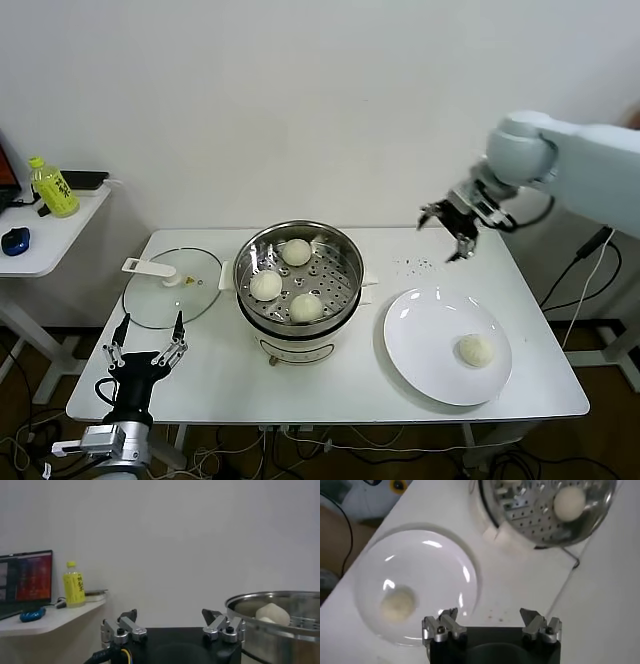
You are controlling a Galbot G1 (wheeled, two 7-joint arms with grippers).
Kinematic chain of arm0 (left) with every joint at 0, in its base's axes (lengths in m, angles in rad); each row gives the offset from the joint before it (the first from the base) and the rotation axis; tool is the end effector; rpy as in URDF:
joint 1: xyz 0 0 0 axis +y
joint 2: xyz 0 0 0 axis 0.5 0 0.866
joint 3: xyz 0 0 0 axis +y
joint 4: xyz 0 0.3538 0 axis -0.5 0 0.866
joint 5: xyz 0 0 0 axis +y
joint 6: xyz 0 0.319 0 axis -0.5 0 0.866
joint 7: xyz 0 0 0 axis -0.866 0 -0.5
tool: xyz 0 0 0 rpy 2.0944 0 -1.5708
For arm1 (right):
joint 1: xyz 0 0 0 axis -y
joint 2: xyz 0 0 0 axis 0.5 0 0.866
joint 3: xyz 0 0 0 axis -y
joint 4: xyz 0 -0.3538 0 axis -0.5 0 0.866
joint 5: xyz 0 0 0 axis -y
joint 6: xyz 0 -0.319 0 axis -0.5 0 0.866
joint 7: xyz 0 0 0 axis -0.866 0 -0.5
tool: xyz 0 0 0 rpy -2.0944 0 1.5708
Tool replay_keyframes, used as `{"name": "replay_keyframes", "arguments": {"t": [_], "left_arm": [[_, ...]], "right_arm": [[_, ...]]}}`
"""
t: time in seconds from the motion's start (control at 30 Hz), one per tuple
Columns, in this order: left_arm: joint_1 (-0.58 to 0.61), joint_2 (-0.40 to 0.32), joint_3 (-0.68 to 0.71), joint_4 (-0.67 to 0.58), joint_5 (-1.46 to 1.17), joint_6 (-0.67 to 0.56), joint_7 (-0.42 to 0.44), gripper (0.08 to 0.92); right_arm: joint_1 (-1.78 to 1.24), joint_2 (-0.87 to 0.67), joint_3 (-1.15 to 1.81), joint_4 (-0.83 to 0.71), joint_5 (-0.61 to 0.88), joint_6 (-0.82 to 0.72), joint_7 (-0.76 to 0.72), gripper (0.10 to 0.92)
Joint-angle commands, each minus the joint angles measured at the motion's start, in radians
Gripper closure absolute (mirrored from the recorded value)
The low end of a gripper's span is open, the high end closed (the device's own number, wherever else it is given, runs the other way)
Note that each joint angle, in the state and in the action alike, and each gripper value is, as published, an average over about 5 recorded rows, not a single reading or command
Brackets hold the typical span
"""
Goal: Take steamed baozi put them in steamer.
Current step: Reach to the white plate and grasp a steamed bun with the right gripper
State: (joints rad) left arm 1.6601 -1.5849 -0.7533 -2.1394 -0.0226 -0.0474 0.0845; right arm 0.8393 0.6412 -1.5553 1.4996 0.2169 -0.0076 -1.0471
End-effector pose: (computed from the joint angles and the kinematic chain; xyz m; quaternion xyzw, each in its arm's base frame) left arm 0.1089 0.0586 -0.3002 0.0561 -0.9972 -0.0492 0.0002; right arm 0.4739 -0.1354 -0.0081 0.5484 -0.4492 0.6507 0.2721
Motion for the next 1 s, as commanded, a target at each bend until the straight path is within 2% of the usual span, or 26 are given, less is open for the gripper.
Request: {"name": "replay_keyframes", "arguments": {"t": [0.03, 0.23, 1.0], "left_arm": [[0.0, 0.004, -0.002, -0.004, -0.021, 0.0, 0.002, 0.177], [0.0, 0.005, -0.001, 0.004, -0.025, -0.004, 0.003, 0.177], [0.016, -0.002, 0.002, 0.011, -0.013, -0.012, 0.003, 0.177]], "right_arm": [[-0.195, -0.247, 0.031, 0.1, -0.087, -0.224, 0.136, 0.203], [-0.264, -0.282, 0.027, 0.117, -0.046, -0.314, 0.165, 0.203], [-0.589, -0.193, 0.238, -0.08, -0.091, -0.282, 0.059, 0.203]]}}
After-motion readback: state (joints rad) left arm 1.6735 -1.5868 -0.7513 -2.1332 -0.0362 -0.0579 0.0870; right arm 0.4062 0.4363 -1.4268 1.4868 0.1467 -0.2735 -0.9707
